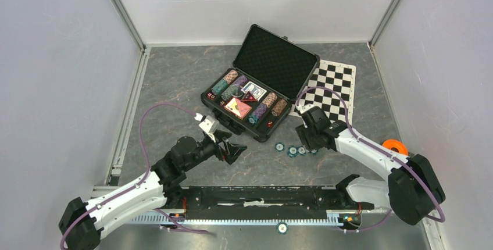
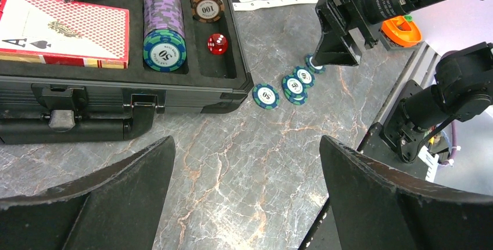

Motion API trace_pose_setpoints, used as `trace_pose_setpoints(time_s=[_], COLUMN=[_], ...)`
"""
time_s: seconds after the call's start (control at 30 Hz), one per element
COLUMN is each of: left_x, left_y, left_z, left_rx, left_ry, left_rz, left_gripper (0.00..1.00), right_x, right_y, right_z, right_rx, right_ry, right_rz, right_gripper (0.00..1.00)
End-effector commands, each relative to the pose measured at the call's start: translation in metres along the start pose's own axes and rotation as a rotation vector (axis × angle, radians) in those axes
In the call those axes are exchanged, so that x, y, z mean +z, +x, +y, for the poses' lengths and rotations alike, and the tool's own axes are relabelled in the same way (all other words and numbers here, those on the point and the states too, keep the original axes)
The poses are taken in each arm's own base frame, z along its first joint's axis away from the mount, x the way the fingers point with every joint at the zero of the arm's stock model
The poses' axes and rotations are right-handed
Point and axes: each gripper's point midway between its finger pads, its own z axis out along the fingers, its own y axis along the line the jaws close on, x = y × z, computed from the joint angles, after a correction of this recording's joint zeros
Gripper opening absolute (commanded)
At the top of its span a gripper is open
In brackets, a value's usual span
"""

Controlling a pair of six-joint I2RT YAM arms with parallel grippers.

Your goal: Pack up texas hold em set

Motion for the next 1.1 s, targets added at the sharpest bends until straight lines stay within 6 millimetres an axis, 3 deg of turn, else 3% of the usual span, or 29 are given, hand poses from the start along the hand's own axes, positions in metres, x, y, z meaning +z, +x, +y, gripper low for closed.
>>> trace_pose_setpoints(time_s=[0.0,0.2,0.67,1.07], left_x=[0.000,-0.001,-0.002,-0.004], left_y=[-0.006,-0.006,-0.007,-0.008], left_z=[-0.002,-0.004,-0.008,-0.012], left_rx=[0.028,0.023,0.017,0.011], left_ry=[0.018,0.027,0.044,0.063], left_rz=[-0.033,-0.030,-0.031,-0.036], left_gripper=[1.00,1.00,1.00,1.00], right_x=[-0.002,0.004,0.014,0.020], right_y=[-0.011,-0.004,0.021,0.025], right_z=[-0.003,0.006,0.006,0.014], right_rx=[0.094,0.121,0.167,0.202], right_ry=[0.002,-0.071,-0.064,-0.104], right_rz=[-0.033,-0.010,0.063,0.111], right_gripper=[0.67,0.66,0.63,0.59])
